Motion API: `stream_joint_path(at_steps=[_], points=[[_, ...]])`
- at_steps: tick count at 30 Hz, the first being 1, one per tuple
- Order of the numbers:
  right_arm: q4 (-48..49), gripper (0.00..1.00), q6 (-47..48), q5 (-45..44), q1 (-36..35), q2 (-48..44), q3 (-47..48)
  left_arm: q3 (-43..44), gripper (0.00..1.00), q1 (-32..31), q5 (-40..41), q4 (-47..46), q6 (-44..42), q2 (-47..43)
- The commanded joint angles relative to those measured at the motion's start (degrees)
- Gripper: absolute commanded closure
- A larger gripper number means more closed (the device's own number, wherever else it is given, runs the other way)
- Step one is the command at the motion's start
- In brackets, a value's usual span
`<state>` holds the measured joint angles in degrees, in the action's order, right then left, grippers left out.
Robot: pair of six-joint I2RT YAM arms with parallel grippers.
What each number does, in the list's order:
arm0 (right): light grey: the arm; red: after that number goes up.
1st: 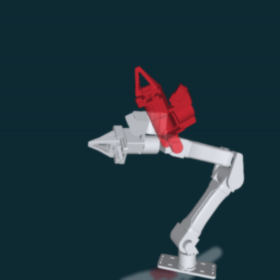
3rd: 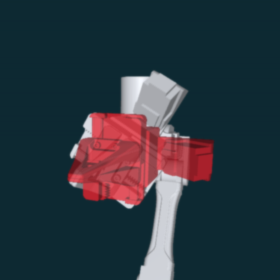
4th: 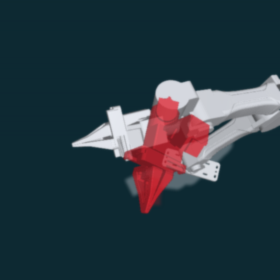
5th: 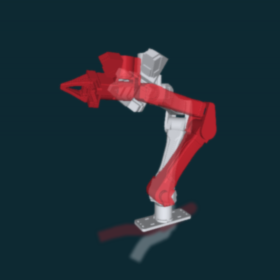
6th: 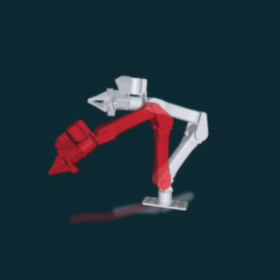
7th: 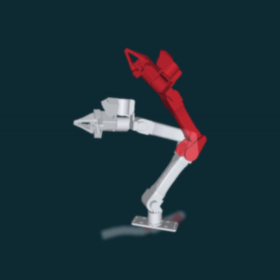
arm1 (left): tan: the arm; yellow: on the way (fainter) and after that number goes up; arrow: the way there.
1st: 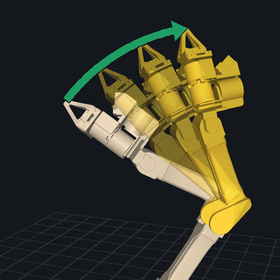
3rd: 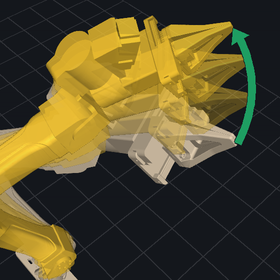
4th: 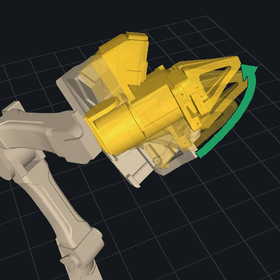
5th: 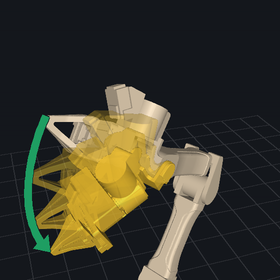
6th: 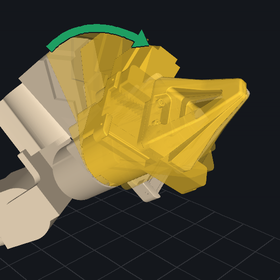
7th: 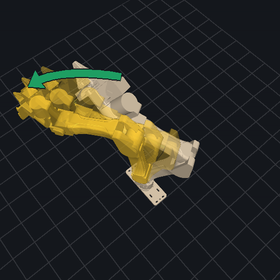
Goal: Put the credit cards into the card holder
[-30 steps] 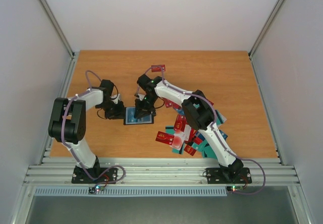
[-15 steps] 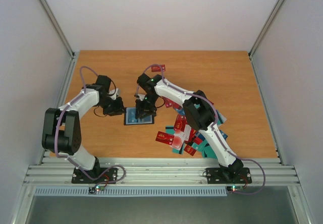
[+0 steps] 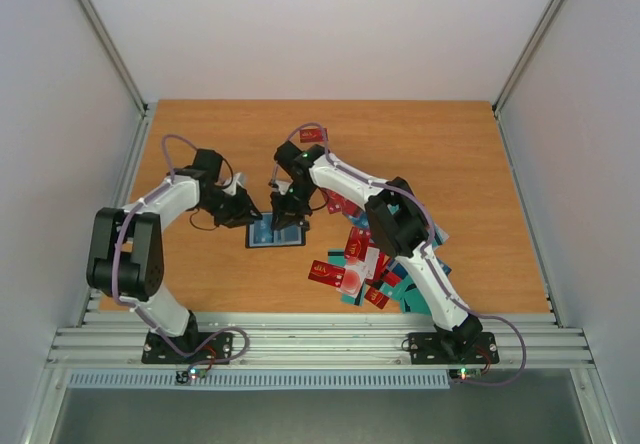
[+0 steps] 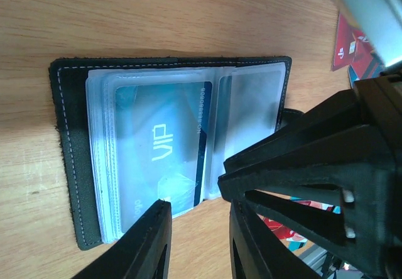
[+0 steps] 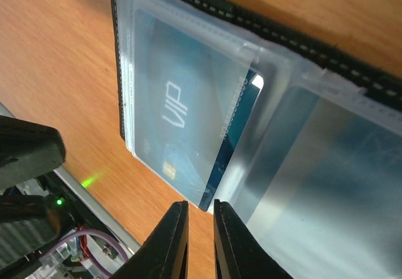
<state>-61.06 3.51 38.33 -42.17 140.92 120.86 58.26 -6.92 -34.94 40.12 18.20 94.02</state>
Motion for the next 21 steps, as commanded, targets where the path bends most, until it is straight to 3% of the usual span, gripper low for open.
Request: stream_joint_path(at_steps=[1,21], points=[[2.8,0.87,-1.8,0.5,0.9,-2.9,-0.6,-0.8,0.71,-0.2,-1.6,-2.2,0.1,2.3],[5.7,0.97,-3.4,5.1,1.0,1.9,-2.0,-0.4,0.68,-0.3,2.2,-0.3,-2.2,5.6]])
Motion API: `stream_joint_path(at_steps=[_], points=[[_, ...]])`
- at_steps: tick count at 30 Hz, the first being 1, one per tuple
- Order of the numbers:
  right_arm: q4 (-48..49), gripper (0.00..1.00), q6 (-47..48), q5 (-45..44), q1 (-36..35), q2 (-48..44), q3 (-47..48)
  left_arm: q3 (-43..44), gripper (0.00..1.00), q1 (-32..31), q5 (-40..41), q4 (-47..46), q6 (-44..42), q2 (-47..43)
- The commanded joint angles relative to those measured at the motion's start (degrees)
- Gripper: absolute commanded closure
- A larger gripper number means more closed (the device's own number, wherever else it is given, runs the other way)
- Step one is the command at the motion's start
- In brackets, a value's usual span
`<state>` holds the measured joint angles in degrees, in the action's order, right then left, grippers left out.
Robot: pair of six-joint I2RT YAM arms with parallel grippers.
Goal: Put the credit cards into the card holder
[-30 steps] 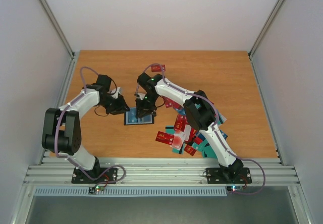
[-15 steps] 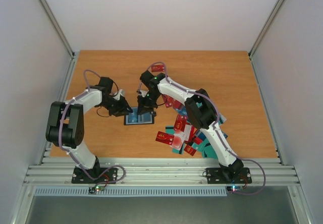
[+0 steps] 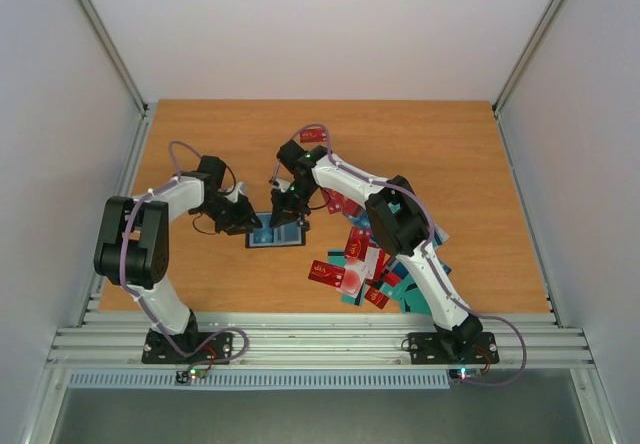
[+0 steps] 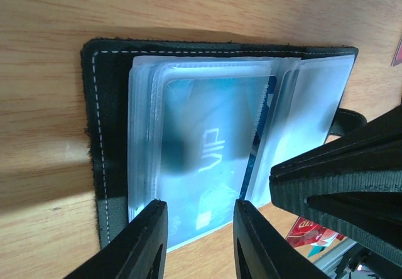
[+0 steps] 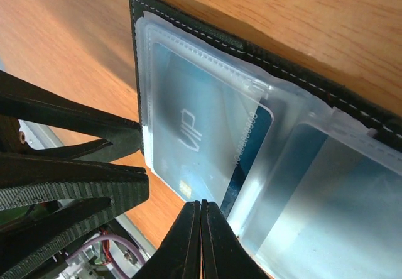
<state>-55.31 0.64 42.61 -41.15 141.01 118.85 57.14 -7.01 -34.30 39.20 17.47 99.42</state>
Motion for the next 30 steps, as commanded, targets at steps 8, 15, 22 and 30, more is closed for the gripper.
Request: stream_joint_path(at_steps=[8,15,22,30], points=[[-0.2,0.99,-0.3,0.1,-0.1,3.1,-1.0,1.6,0.68,-0.2,2.4,2.0,-3.1,0.8],[-0.3,0.99,-0.5,0.0,-0.1,3.8,-0.9,1.6,0.67,-0.2,-0.7,1.0,-3.7,3.3],[-0.4,0.99,-0.6,0.3,-0.1,4.1,-0.8,1.9,0.67,-0.5,-1.0,1.0,-3.8,3.1],[-0.5,0.99,-0.6,0.3,0.0,4.2,-0.5,3.6,0.7,-2.0,0.9,2.5,-3.8,2.6]])
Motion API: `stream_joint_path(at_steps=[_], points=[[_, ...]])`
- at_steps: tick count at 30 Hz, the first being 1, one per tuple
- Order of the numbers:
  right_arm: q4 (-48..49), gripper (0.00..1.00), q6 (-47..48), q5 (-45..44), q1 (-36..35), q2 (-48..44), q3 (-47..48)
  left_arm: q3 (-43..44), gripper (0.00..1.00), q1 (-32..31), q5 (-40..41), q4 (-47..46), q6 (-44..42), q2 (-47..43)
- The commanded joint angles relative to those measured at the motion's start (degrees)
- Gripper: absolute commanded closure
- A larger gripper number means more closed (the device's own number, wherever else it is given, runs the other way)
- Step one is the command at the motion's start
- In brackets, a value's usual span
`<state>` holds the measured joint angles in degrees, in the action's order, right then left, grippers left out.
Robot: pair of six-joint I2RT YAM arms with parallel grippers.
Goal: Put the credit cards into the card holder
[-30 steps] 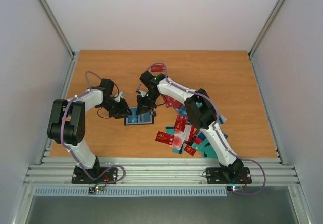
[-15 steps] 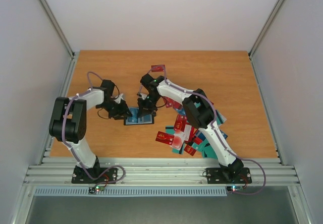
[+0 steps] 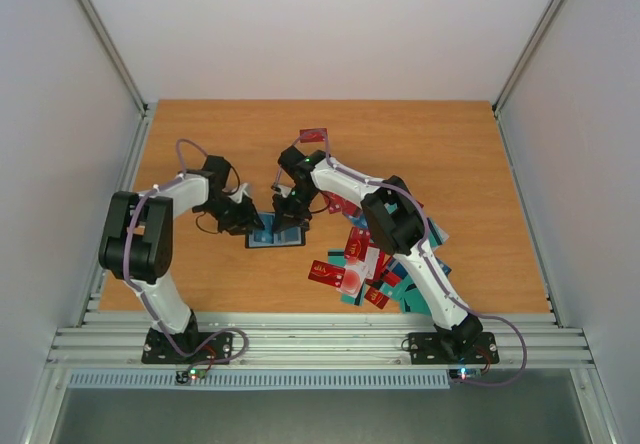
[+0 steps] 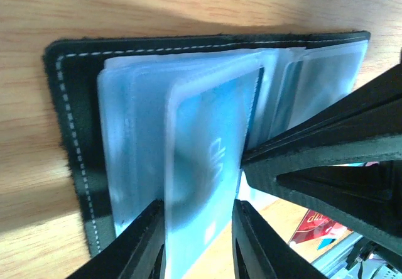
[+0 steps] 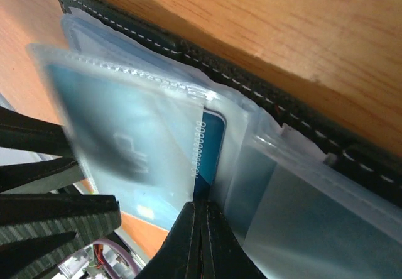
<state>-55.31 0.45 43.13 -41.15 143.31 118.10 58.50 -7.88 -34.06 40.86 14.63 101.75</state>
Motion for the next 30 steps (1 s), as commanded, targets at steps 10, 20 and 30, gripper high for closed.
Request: stream_joint_path(at_steps=[10,20,30], points=[[-0.5,0.99,-0.4,-0.2,-0.1,1.7,0.2,3.5,0.77,-3.1,1.2,0.8,0.3,0.0],[-0.4,0.99,-0.4,-0.1,0.0,1.3,0.0,4.1,0.84,-4.1,2.7,1.3,0.6,-0.6],[-0.4,0.99,-0.4,-0.5,-0.1,-0.4,-0.2,3.6,0.84,-4.2,5.1,2.1,-0.2,-1.0]])
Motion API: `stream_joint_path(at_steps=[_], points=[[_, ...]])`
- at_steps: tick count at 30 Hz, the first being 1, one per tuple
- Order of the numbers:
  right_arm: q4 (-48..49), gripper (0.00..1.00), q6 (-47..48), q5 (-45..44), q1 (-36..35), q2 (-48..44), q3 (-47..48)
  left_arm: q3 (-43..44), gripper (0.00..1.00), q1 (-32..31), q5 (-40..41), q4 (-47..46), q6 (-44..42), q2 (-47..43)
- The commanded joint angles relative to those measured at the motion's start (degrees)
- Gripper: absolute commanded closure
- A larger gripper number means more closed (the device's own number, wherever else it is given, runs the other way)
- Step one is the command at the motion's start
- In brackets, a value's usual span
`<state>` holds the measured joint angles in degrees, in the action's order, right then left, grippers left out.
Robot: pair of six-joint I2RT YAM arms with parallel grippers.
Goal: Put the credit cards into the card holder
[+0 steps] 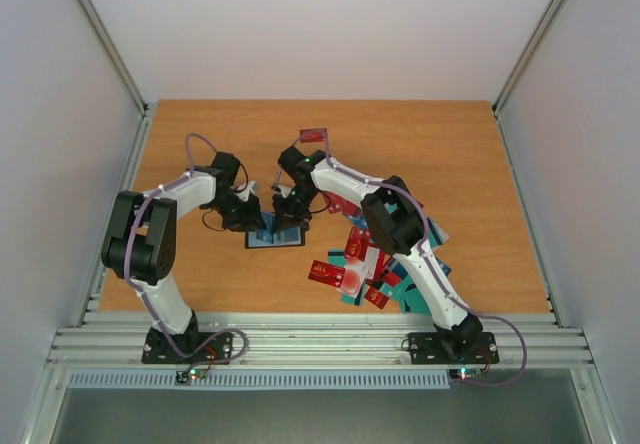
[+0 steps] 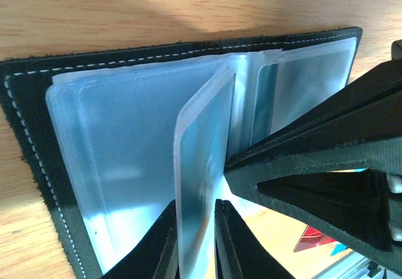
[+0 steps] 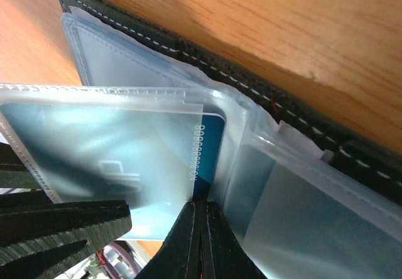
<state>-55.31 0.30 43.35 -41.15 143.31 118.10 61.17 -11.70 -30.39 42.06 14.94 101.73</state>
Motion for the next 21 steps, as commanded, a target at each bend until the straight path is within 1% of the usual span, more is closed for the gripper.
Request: stream_joint_path(at_steps=[1,3,6,9,12,16,21], points=[[-0.4,0.99,-0.2,-0.7,0.0,-0.7,-0.2,1.0,0.84,-0.3,1.5,1.0,-0.5,-1.0],[-0.3,0.99,-0.2,-0.8,0.0,-1.1,-0.2,1.3,0.82,-0.3,1.6,1.3,-0.7,-1.1],[-0.3,0.99,-0.2,-0.9,0.0,-2.0,-0.2,1.4,0.74,-0.3,3.1,1.9,-1.0,-1.5],[-0.4,0.98,-0.2,-1.1,0.0,-3.2,0.1,1.3,0.69,-0.3,4.0,2.4,-1.3,-2.3],[-0.9,0.97,0.0,-1.2,0.0,-4.5,0.4,1.2,0.6,-0.3,4.4,2.6,-1.5,-3.2],[-2.1,0.92,0.8,-2.3,0.0,-6.8,0.5,1.2,0.49,0.0,5.8,3.5,-1.6,-4.6],[-4.6,0.81,3.0,-5.7,0.5,-10.2,-0.5,0.6,0.37,1.7,7.5,4.2,-2.1,-6.5]])
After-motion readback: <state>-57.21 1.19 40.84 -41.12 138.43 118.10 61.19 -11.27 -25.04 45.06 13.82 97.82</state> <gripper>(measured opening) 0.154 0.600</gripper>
